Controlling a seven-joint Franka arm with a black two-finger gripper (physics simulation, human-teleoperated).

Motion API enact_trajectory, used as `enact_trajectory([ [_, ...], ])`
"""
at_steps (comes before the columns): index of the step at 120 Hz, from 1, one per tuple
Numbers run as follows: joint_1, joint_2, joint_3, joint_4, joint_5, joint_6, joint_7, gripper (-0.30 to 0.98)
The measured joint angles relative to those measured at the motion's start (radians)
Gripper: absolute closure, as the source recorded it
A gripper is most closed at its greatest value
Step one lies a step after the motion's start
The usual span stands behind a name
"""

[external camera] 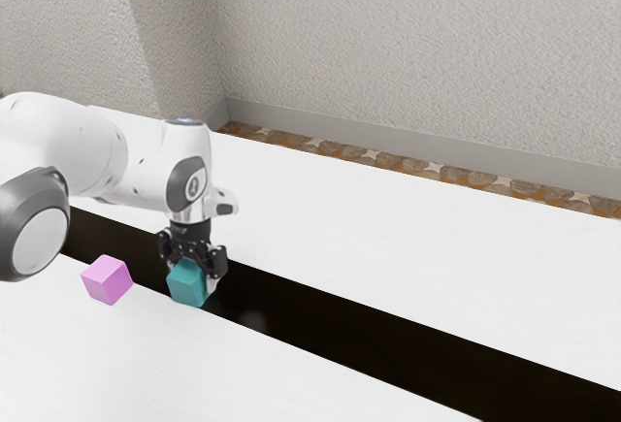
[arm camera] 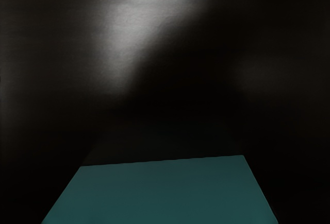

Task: Pick up the blue block with one arm, and put the blue block on the table with one arm

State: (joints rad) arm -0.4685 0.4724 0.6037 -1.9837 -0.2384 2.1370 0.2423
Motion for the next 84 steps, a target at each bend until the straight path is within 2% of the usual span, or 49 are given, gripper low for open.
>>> enact_trajectory([
  [20,-0.008,-0.012,0.002,0.040,0.001,0.000,0.002,0.03],
  [36,-0.028,-0.097,0.026,0.047,0.021,-0.006,0.004,0.02],
  [49,-0.035,-0.188,0.032,0.058,0.072,-0.043,0.005,0.01],
  [72,-0.037,-0.362,0.030,0.101,0.192,-0.193,-0.003,0.00],
  [84,-0.032,-0.394,0.022,0.189,0.230,-0.294,-0.014,0.00],
])
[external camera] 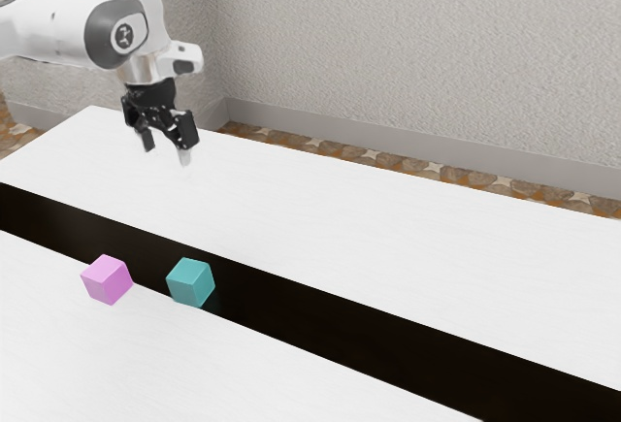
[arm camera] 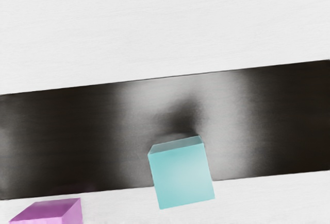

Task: Pick up the blue block with one arm, and put the blue block on the table with one arm

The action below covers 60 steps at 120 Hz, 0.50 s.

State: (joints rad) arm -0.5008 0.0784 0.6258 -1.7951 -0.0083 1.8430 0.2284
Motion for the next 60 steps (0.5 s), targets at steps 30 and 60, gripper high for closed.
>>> enact_trajectory([
  [30,-0.035,-0.006,-0.008,0.256,0.114,-0.258,-0.027,0.00],
  [60,-0.049,-0.006,-0.007,0.288,0.181,-0.417,-0.060,0.00],
])
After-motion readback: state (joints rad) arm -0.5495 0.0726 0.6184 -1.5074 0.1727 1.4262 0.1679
